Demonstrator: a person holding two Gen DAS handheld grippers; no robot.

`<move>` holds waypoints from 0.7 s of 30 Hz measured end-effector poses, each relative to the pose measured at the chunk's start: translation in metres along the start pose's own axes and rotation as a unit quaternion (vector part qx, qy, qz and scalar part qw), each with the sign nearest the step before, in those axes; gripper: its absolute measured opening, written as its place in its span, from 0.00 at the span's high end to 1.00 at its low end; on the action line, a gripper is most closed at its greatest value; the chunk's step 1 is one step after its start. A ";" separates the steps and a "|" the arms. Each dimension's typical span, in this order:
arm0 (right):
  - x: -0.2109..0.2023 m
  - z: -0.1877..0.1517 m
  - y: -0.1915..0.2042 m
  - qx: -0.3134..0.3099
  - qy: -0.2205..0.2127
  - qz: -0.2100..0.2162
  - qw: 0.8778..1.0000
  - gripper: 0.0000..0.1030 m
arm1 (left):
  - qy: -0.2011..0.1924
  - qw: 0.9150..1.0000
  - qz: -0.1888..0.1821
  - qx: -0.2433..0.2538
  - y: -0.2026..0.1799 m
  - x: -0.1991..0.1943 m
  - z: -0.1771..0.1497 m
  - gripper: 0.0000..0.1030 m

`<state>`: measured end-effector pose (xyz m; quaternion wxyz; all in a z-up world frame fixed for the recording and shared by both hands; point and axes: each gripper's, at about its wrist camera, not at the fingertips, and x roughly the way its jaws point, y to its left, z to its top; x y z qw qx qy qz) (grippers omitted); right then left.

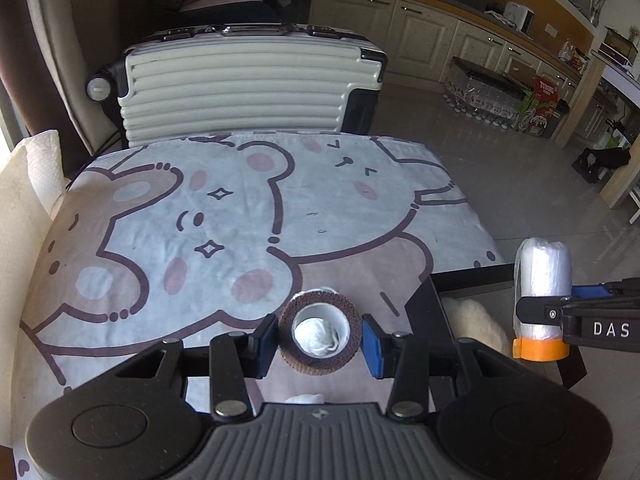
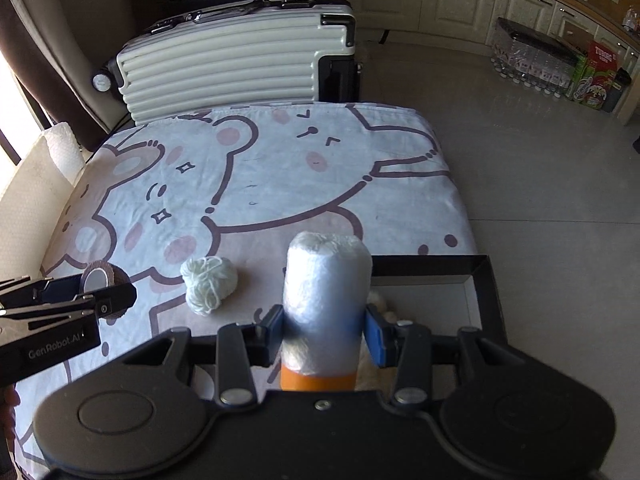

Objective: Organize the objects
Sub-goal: 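Carry the tape roll with the left tool toward the black box while the right tool carries the bottle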

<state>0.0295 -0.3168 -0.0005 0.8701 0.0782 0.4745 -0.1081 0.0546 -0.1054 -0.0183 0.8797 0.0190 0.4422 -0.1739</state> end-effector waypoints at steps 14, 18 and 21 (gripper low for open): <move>0.003 -0.016 -0.058 0.022 0.003 -0.035 0.999 0.58 | 0.003 0.999 -0.039 0.028 -0.049 0.017 0.005 0.57; 0.008 -0.022 -0.071 0.018 0.012 -0.046 0.999 0.58 | 0.002 0.998 -0.052 0.034 -0.062 0.021 0.007 0.57; 0.014 -0.027 -0.079 0.011 0.023 -0.053 0.998 0.58 | 0.001 0.997 -0.063 0.036 -0.071 0.026 0.008 0.57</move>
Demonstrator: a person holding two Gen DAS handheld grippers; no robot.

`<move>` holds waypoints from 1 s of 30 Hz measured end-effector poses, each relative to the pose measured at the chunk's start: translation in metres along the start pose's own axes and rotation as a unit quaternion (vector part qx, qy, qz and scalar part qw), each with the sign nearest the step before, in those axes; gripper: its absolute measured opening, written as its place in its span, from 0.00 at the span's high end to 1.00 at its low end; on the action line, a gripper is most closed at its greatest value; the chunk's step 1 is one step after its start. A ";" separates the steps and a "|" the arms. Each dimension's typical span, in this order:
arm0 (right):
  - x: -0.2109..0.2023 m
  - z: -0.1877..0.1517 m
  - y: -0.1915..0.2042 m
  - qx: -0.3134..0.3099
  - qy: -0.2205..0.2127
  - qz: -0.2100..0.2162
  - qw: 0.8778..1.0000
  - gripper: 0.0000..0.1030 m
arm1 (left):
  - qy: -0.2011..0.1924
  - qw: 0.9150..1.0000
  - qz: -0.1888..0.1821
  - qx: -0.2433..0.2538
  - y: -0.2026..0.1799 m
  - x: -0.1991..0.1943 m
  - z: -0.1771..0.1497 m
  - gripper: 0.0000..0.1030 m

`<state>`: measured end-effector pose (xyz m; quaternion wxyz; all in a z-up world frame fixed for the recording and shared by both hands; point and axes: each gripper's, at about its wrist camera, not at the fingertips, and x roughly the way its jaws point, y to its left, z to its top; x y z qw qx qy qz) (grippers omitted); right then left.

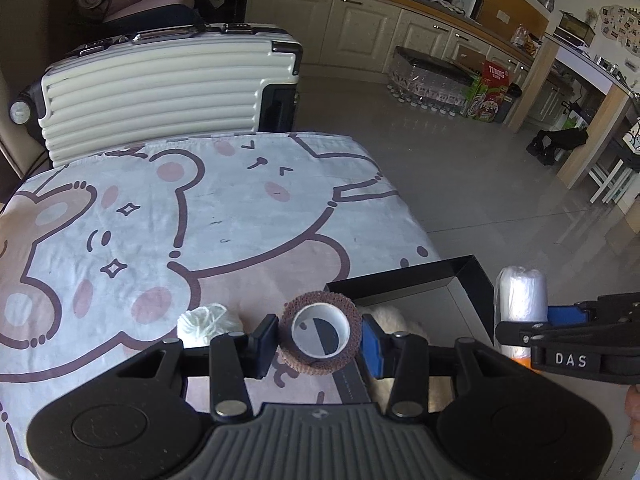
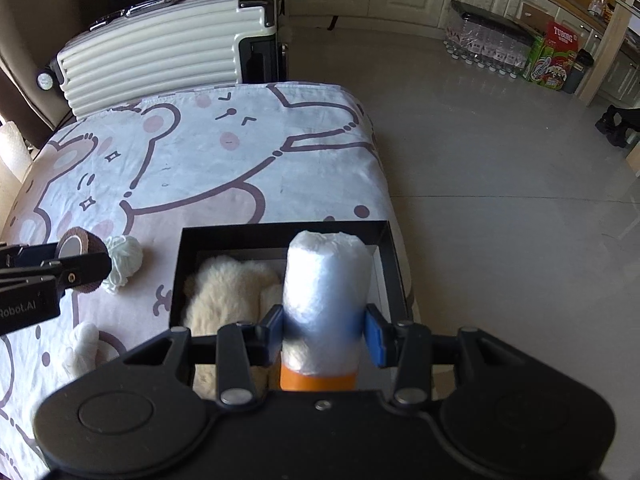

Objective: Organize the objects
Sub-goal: 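Carry the tape roll with the left tool toward the black box while the right tool carries the bottle, then lower the tape roll into the black box and open the left tool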

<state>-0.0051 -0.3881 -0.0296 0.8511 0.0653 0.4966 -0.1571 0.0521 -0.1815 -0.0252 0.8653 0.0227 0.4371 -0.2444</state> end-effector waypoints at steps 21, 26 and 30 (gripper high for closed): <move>0.067 -0.024 -0.016 -0.066 0.092 0.018 0.993 0.58 | 0.010 0.996 -0.087 -0.003 -0.054 0.067 0.011 0.57; 0.077 -0.024 -0.015 -0.071 0.103 0.031 0.992 0.58 | 0.016 0.994 -0.112 -0.003 -0.068 0.088 0.013 0.57; 0.083 -0.025 -0.020 -0.070 0.112 0.039 0.990 0.58 | 0.027 0.992 -0.124 0.000 -0.078 0.108 0.015 0.57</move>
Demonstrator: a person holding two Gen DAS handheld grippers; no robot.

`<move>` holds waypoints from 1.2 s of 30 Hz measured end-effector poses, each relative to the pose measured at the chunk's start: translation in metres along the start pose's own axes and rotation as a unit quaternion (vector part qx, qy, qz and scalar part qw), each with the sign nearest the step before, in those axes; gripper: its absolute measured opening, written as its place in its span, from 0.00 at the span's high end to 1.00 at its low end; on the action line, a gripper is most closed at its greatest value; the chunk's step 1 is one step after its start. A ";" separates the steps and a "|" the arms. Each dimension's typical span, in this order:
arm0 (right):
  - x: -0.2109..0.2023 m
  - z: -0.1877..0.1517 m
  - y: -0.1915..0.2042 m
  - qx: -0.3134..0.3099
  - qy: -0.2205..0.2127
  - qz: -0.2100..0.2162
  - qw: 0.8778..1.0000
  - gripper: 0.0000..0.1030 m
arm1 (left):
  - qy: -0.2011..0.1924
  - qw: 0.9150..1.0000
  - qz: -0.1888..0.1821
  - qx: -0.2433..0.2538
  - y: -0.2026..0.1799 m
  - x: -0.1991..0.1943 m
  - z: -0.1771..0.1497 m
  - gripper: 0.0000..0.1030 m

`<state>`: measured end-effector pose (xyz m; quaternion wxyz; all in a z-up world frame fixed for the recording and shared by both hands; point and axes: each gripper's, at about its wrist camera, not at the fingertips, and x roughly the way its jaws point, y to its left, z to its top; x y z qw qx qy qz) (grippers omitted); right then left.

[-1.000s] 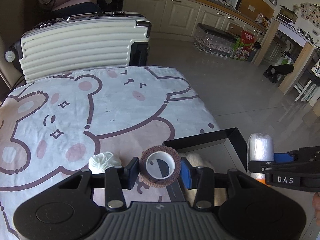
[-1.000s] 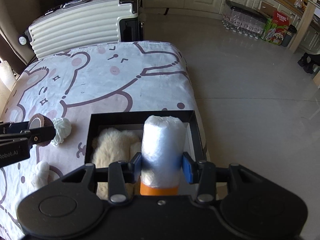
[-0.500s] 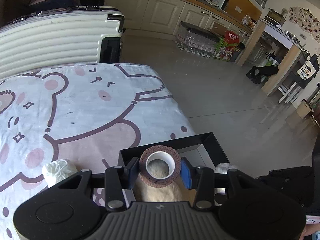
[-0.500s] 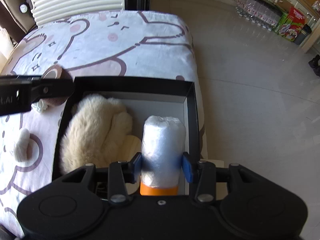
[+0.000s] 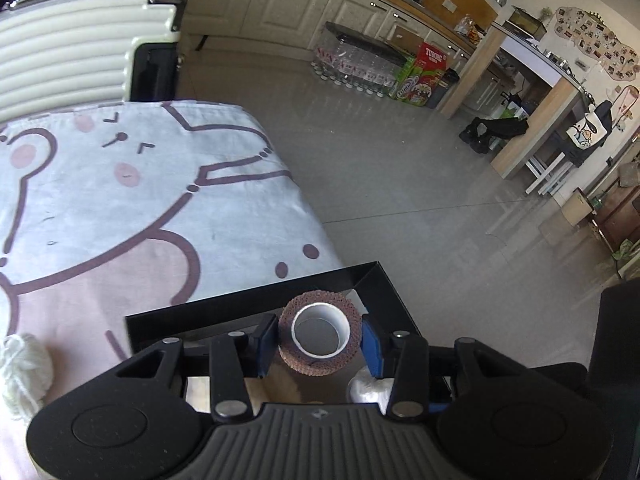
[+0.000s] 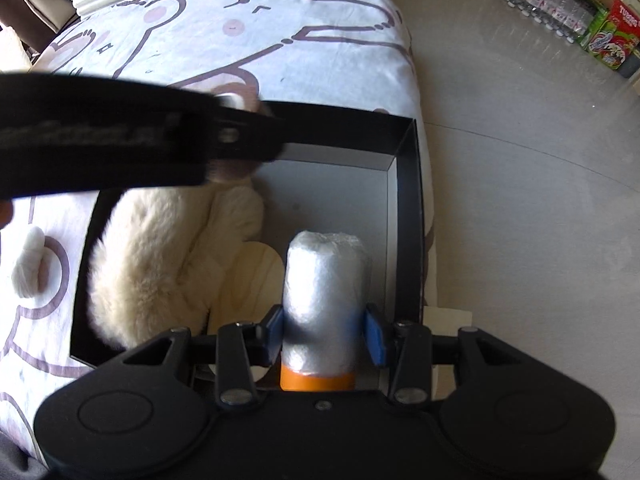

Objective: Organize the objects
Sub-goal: 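Lower the tape roll into the black box and open the left tool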

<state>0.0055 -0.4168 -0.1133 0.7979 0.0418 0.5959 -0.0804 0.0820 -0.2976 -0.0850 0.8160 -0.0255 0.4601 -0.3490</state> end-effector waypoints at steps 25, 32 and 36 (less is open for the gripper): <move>0.008 0.000 0.010 -0.030 0.037 0.028 0.998 0.57 | 0.095 0.986 0.113 0.072 0.002 0.066 -0.007 0.56; -0.003 -0.004 0.006 -0.011 0.047 0.038 0.998 0.53 | 0.101 0.984 0.128 0.075 0.006 0.060 -0.010 0.56; -0.016 -0.003 0.003 0.004 0.031 0.050 0.998 0.53 | 0.102 0.985 0.124 0.071 0.006 0.059 -0.010 0.55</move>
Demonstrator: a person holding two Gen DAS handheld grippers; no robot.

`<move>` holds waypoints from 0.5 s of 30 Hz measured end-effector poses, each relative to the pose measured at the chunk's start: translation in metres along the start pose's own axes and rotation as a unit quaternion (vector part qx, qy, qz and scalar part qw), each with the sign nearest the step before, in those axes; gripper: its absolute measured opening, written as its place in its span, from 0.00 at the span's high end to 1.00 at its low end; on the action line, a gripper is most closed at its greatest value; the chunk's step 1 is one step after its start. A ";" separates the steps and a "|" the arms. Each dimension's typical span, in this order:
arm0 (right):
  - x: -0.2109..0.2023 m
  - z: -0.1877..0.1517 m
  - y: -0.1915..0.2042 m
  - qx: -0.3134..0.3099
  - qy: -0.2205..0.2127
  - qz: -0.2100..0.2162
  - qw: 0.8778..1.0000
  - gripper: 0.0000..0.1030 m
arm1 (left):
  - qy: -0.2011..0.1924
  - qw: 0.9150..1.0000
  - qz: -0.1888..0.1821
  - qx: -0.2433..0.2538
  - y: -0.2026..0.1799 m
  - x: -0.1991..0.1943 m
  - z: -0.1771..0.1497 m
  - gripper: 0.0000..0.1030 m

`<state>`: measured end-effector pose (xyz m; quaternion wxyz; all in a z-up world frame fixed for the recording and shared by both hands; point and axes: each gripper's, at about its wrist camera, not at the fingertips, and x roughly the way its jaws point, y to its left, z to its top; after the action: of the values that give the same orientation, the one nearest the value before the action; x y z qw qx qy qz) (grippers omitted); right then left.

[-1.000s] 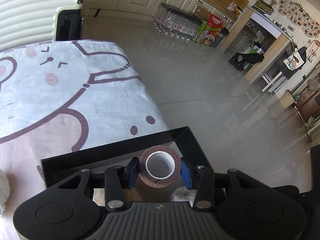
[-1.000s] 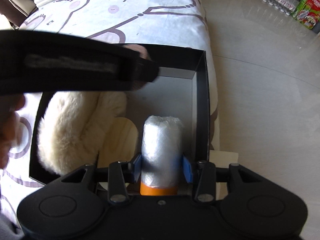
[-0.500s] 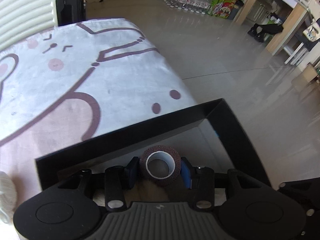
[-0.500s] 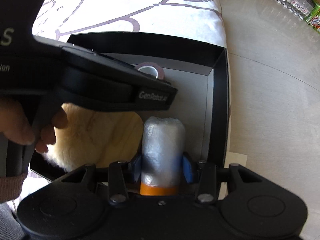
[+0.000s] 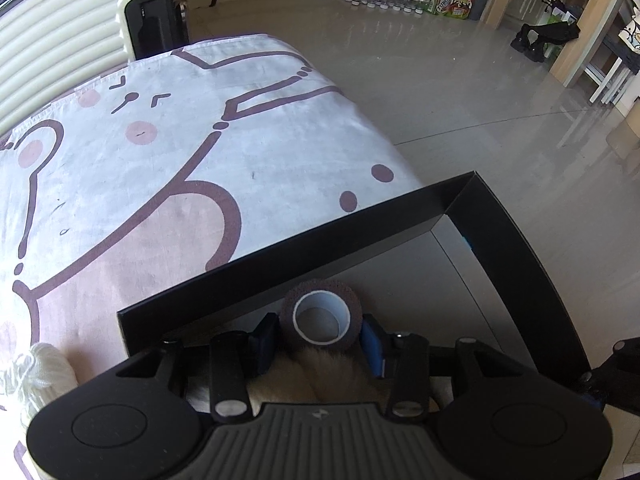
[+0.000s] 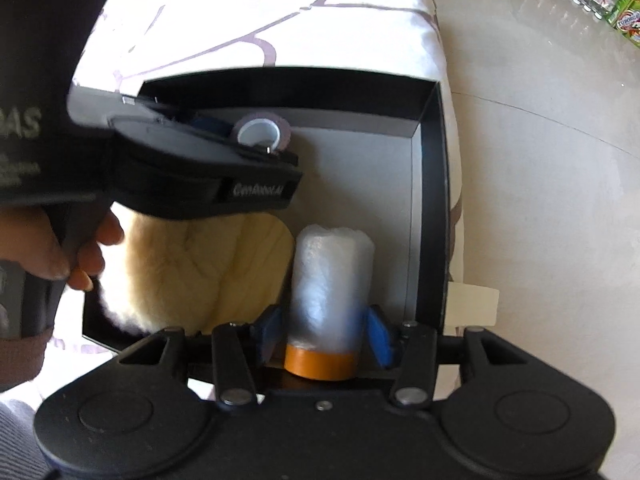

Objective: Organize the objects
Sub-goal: 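Lower the tape roll into the black box and open the left tool, then lower the wrapped bottle into the black box and open the right tool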

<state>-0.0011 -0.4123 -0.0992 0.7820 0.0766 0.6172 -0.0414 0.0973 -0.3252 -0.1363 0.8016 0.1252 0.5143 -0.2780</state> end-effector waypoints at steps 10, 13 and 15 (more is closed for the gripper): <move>-0.029 -0.011 -0.011 0.046 -0.040 -0.013 0.998 0.53 | -0.024 1.000 -0.013 0.003 -0.009 -0.017 -0.001 0.33; -0.031 -0.010 -0.017 0.055 -0.045 -0.019 0.997 0.53 | -0.028 1.000 -0.013 -0.003 -0.006 -0.024 -0.002 0.32; -0.032 -0.013 -0.013 0.061 -0.049 -0.022 0.997 0.53 | -0.033 0.999 -0.013 -0.007 -0.003 -0.030 -0.003 0.32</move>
<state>-0.0228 -0.4240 -0.0721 0.8040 0.1083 0.5762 -0.0995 0.0837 -0.3171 -0.1104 0.8151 0.1036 0.4914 -0.2886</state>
